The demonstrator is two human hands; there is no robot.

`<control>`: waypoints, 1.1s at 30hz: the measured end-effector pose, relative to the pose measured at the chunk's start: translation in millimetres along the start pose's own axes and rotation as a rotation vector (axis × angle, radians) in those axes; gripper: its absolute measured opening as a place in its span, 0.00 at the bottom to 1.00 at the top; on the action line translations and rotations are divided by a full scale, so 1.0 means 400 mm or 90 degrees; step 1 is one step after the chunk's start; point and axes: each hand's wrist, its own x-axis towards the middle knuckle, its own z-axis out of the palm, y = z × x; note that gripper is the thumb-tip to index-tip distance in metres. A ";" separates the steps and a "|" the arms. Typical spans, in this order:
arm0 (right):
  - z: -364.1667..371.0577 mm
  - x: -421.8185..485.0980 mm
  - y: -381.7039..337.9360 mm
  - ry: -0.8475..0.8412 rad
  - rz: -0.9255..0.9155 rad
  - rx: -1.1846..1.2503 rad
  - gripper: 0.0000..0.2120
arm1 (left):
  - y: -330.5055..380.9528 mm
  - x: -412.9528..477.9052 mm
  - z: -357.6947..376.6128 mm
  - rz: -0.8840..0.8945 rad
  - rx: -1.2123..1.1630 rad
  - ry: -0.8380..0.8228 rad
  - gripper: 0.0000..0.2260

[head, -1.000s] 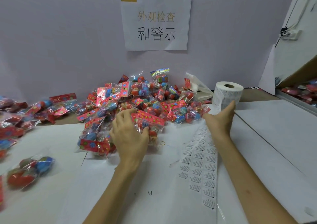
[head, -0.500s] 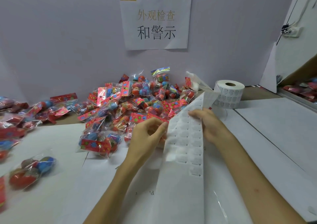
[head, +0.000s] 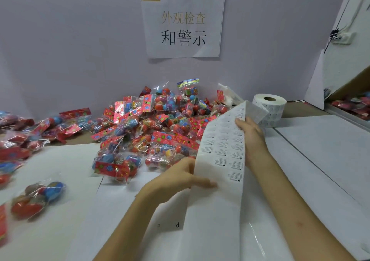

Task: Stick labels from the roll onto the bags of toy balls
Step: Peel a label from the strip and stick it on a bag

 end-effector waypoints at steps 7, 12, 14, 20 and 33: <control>0.024 -0.036 -0.001 0.105 -0.432 -0.373 0.08 | -0.005 0.003 -0.019 0.030 -0.151 0.136 0.12; 0.056 -0.081 0.005 -0.107 -0.586 -0.465 0.08 | -0.005 0.004 -0.021 0.030 -0.231 0.168 0.12; 0.062 -0.088 0.007 -0.211 -0.553 -0.533 0.05 | -0.003 0.002 -0.024 0.031 -0.260 0.170 0.11; 0.037 -0.074 0.010 -0.368 -0.391 -0.661 0.14 | 0.004 0.000 -0.027 0.010 -0.313 0.166 0.11; 0.026 -0.068 0.021 -0.422 -0.252 -0.660 0.15 | -0.004 0.008 -0.024 0.002 -0.293 0.184 0.12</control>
